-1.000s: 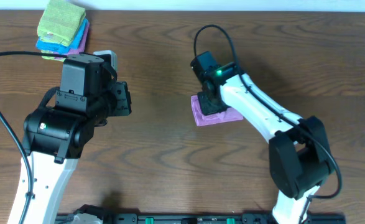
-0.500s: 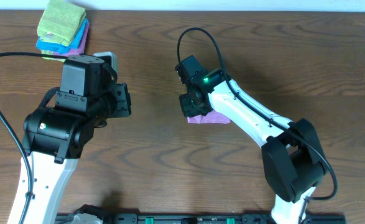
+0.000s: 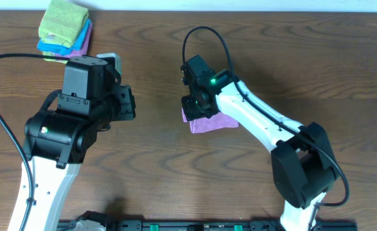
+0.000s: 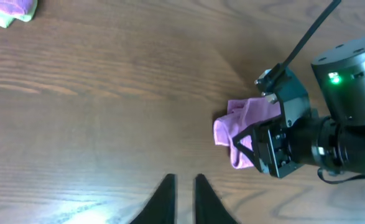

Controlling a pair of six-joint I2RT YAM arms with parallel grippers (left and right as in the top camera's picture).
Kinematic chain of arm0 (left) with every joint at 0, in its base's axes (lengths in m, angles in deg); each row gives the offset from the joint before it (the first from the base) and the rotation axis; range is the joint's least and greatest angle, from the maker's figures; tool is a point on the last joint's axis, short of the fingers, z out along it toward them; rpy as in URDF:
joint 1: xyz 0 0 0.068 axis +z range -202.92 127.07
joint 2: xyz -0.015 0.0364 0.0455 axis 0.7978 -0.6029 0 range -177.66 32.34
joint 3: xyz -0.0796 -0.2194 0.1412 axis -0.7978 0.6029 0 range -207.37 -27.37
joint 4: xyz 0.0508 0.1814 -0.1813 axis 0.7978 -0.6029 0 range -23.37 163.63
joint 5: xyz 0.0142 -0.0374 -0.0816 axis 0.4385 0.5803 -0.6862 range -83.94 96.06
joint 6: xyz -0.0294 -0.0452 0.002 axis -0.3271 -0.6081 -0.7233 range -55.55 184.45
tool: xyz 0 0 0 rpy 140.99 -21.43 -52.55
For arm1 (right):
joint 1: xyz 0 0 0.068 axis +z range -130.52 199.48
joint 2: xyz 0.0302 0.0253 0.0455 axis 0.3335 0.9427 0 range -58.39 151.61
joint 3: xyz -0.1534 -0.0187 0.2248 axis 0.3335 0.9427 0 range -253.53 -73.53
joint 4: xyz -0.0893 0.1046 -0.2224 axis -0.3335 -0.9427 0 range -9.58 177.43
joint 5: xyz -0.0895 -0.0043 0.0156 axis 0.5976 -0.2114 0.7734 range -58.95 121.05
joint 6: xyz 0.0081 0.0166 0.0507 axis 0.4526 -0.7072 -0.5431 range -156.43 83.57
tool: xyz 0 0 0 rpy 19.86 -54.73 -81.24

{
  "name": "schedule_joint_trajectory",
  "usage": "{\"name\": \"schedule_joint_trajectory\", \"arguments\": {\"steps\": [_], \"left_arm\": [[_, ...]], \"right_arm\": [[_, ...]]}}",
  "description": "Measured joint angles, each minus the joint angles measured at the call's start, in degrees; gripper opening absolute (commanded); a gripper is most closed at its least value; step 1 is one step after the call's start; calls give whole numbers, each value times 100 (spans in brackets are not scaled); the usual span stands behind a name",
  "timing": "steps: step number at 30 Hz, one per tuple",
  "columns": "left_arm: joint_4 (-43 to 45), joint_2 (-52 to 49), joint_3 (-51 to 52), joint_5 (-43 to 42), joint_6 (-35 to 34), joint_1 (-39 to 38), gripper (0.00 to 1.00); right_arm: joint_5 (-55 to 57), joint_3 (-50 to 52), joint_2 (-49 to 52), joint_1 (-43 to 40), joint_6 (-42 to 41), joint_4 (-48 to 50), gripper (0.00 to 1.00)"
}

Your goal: Fold the cloth

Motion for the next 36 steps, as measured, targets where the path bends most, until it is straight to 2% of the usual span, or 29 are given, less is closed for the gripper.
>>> {"name": "schedule_joint_trajectory", "arguments": {"steps": [5,8,10,12,13,18,21,25,31,36], "left_arm": [[111,-153,22,-7,2,-2,27],[289,-424,181,-155,4,0,47],[577,-688,435,-358,-4,-2,58],[953,-970,767,-654,-7,0,67],[1231,-1150,975,-868,-33,0,69],[2712,-2039,1827,-1967,-105,-2,77],[3659,-2452,2164,-2474,-293,0,90],[4426,-2968,2424,-3014,-407,-2,97],[5412,-3578,2712,-3812,-627,-2,95],[5591,-3921,2721,-4275,-737,-2,95]], "right_arm": [[-9,-728,-33,-245,70,-590,51],[199,-1071,-111,-514,133,-1182,53],[376,-1180,-164,-710,149,-1497,50],[481,-1202,-190,-920,203,-1751,31],[542,-1200,-190,-1075,264,-1860,2],[647,-1099,-190,-1569,398,-1937,2],[686,-831,-190,-1788,428,-1711,2],[695,-402,-190,-1961,452,-1392,2],[581,260,-190,-2081,470,-778,1],[380,612,-190,-2081,470,-380,1]]}}
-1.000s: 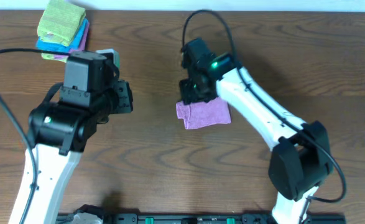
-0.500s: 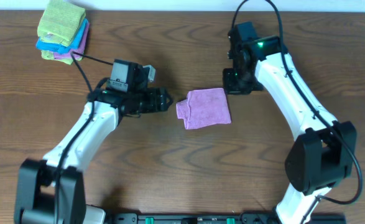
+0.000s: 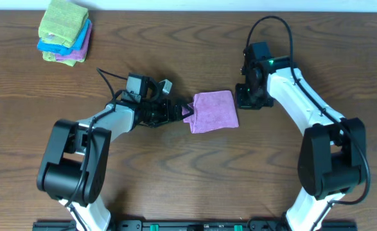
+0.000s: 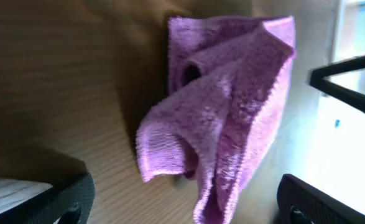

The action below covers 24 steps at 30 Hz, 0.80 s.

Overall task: Fold the cloth
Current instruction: 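Grasp the folded cloth with the left gripper and release the right gripper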

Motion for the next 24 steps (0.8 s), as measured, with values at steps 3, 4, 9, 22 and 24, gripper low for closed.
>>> {"name": "schedule_joint_trajectory", "arguments": {"steps": [3,4,9,22,24], "left_arm": [[70,-63,0,-151,-17,-2,95],[87,-79,0,-201,-22,-7,95],[363,-197,0,-380,-129,-127,95],[1051,-634,-50,-1104,-509,-321,95],[1062,-645,-61,-1117,-551,-350,95]], "right_arm": [[-146,164,0,0,0,249,2],[-179,190,0,0,-2,304,1],[-354,385,0,0,-7,603,1],[-595,389,570,90,-68,988,1],[-649,382,629,186,-98,1084,1]]}}
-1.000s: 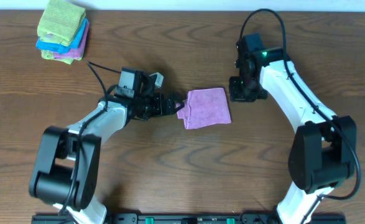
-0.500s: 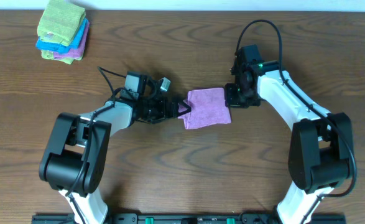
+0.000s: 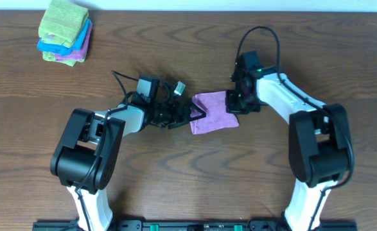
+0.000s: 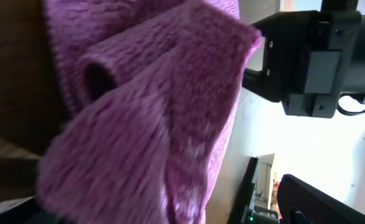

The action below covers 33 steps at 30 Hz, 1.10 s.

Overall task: Fold the cloth
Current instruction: 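Grasp the folded cloth with the left gripper and release the right gripper, then carry the folded cloth with the left gripper to the top-left cloth stack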

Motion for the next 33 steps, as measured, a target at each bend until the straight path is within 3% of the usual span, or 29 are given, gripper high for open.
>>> {"name": "schedule_joint_trajectory", "arguments": {"steps": [5,7,9,10,13,18,21,25,28,33], "left_arm": [[63,-2,0,11,-81,-105,100],[92,-2,0,0,-122,-136,89],[55,-33,4,35,-201,-155,62],[4,-74,13,125,-192,-160,43],[-105,-199,35,240,-234,-166,6],[-68,-225,59,313,-350,-101,6],[525,-225,74,221,-581,24,6],[1982,-188,-39,-15,-1405,343,6],[2590,35,-382,-31,-2026,651,6],[2863,623,-1309,2,-2680,1547,6]], "right_arm": [[-98,0,17,243,-81,151,1],[-107,0,17,284,-105,142,1],[-116,0,17,289,-118,120,1],[-122,0,17,284,-118,87,1],[-138,-2,17,216,-120,-109,1],[-118,-44,17,-129,-114,-680,1],[-31,-79,7,-380,-90,-973,2],[138,-85,-396,-540,17,-1108,2],[186,-90,-1019,-540,101,-1108,1],[199,-162,-1849,-540,184,-1113,1]]}}
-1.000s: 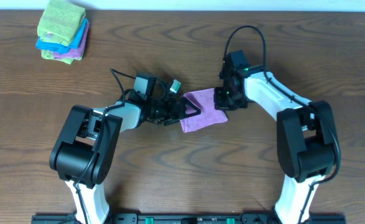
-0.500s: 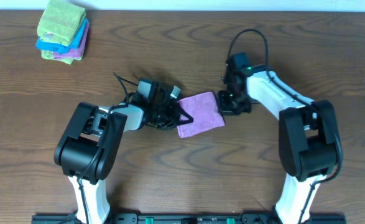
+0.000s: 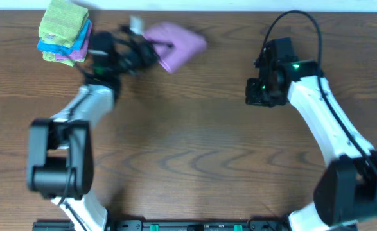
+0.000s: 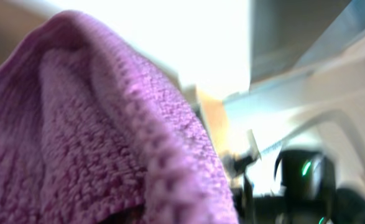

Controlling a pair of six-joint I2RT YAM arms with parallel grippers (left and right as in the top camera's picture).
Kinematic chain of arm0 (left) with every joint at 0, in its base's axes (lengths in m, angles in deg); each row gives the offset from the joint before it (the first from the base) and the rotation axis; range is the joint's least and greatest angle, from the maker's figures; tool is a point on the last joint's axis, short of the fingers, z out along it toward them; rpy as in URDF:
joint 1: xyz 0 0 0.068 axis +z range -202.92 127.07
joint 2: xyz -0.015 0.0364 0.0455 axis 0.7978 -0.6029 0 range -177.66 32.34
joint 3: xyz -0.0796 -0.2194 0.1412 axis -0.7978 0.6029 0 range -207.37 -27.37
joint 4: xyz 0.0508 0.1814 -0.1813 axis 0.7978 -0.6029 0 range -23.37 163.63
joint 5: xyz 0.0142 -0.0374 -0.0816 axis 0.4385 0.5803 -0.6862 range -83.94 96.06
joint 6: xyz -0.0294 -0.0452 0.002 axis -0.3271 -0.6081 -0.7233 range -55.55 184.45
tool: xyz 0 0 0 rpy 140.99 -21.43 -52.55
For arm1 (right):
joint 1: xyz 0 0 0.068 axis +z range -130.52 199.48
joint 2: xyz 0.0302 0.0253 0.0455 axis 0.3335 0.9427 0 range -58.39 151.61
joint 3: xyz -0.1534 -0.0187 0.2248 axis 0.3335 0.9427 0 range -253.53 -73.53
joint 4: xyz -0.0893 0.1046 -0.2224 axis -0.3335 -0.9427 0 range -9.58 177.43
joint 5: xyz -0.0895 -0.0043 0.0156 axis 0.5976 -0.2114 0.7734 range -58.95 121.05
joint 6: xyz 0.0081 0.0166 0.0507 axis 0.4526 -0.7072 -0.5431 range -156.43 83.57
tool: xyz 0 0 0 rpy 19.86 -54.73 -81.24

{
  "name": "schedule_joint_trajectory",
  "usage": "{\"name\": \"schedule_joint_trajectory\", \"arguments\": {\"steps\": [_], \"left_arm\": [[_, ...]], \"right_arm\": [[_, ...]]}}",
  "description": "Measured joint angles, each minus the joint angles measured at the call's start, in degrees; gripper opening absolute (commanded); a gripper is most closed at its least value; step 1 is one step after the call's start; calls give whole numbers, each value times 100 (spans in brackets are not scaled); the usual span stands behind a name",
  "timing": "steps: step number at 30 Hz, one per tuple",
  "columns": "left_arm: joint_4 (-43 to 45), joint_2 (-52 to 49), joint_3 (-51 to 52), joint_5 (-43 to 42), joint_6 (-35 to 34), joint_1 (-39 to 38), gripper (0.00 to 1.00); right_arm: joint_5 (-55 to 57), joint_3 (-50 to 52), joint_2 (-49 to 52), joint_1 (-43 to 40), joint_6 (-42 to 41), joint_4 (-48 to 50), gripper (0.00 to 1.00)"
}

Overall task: Fold the cloth
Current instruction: 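Carry the folded cloth with the left gripper to the top-left cloth stack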

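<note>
The purple cloth (image 3: 183, 40) hangs bunched in the air at the far left of the table, blurred with motion. My left gripper (image 3: 157, 52) is shut on its left end, just right of the cloth stack. In the left wrist view the cloth (image 4: 76, 143) fills the frame and hides the fingers. My right gripper (image 3: 252, 91) is over bare table at the right, well apart from the cloth. Its jaws cannot be made out.
A stack of folded cloths (image 3: 63, 32), green on top over blue and pink, sits at the far left corner. The wooden table (image 3: 188, 154) stretches between both arms. The right arm (image 4: 306, 180) with its green light shows behind the cloth in the left wrist view.
The cloth lay at the table's middle with both grippers at its edges. Now my left gripper holds it up at the far left, and my right gripper is away at the right.
First my right gripper was on the crumpled cloth at mid-table while the left arm stood raised apart. Then the left gripper lay low and open at the cloth's left edge, the right one off it. Both then closed in on its edges. Now the left carries it alone.
</note>
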Motion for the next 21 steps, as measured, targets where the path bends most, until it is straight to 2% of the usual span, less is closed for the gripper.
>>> {"name": "schedule_joint_trajectory", "arguments": {"steps": [4,12,16,21], "left_arm": [[26,317,-363,-175,-369,1010,6],[-70,321,-369,-588,-859,2815,6],[-216,321,-372,-511,-680,3263,6],[-721,208,-376,-111,-109,3248,6]], "right_arm": [[0,-11,-365,0,20,-24,1],[9,-11,-382,2,39,-166,2],[13,-11,-382,13,39,-203,2],[13,-11,-382,103,39,-289,1]]}}
